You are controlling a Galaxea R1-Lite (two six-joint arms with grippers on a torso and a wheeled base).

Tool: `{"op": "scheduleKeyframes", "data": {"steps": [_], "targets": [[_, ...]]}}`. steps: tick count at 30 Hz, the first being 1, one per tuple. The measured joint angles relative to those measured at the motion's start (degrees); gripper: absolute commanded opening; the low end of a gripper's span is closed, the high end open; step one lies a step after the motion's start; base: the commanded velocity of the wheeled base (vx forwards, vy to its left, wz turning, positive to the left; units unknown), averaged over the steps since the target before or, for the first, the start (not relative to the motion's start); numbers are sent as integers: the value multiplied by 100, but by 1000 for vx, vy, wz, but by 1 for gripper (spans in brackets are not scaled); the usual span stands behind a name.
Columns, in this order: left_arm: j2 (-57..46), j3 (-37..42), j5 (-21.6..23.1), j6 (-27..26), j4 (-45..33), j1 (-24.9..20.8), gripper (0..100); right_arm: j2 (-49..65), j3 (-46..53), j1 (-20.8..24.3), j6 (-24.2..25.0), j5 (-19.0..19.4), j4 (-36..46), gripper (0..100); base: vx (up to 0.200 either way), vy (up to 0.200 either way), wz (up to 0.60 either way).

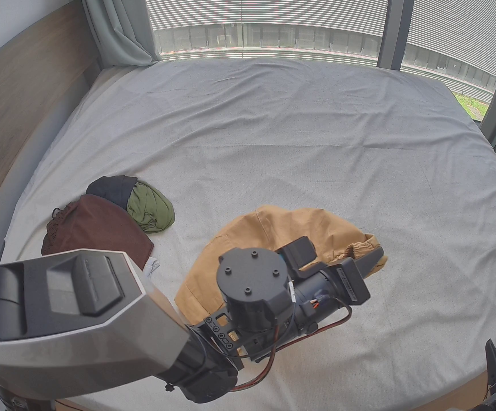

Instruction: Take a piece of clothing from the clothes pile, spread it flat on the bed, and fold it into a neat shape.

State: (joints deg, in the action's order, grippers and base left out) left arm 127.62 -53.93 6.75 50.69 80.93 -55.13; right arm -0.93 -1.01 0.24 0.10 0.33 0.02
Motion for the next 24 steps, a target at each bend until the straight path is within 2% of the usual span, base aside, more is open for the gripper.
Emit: {"op": "scheduleKeyframes", "data": {"steps": [13, 24], "targets": [[-141, -729, 33, 466, -11, -494, 0, 0, 0, 0, 0, -4, 2, 100, 0, 0, 0], [-649, -1593, 28, 677, -452, -750, 0, 0, 0, 0, 0, -4, 5, 100, 0, 0, 0]]}}
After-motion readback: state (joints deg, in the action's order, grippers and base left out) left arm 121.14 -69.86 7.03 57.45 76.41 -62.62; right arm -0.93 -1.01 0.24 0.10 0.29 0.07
